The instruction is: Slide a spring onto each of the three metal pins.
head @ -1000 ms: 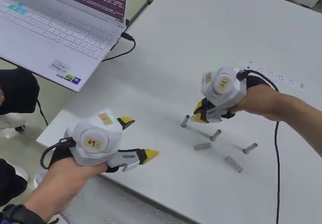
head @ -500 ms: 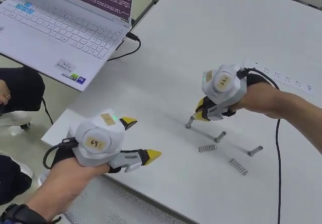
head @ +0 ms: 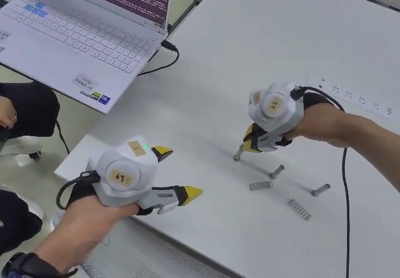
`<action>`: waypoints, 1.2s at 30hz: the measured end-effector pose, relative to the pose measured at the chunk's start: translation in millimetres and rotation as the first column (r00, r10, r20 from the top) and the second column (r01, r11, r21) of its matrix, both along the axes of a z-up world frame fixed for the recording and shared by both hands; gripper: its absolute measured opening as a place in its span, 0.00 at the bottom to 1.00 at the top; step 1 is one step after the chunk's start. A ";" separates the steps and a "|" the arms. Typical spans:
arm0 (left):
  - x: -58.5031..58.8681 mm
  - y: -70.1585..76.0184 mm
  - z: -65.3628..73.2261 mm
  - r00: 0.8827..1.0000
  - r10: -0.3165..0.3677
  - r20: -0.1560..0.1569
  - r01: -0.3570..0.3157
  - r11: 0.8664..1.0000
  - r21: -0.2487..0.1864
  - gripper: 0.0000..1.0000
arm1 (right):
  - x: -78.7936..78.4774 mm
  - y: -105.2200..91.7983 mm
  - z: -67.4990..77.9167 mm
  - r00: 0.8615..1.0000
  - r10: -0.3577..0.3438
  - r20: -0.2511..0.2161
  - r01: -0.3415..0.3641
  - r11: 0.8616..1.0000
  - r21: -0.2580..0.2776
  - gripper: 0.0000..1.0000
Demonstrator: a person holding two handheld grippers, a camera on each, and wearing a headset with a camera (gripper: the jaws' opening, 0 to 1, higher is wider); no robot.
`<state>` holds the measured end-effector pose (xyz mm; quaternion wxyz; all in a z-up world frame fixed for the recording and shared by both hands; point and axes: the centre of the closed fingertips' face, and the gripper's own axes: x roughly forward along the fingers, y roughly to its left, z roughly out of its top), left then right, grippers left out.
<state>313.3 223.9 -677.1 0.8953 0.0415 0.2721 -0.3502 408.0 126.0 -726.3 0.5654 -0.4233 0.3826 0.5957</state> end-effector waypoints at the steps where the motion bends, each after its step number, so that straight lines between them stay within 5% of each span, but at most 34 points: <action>1: 0.0 0.0 -0.1 1.000 0.001 0.000 -0.001 1.000 0.000 0.55 | 0.1 -0.1 -0.4 1.000 0.002 0.001 -0.002 1.000 -0.002 0.09; 36: 1.4 0.1 -1.2 1.000 0.003 -0.005 -0.003 1.000 -0.003 0.55 | -4.8 0.1 -19.4 0.998 0.068 -0.005 -0.068 0.995 -0.066 0.09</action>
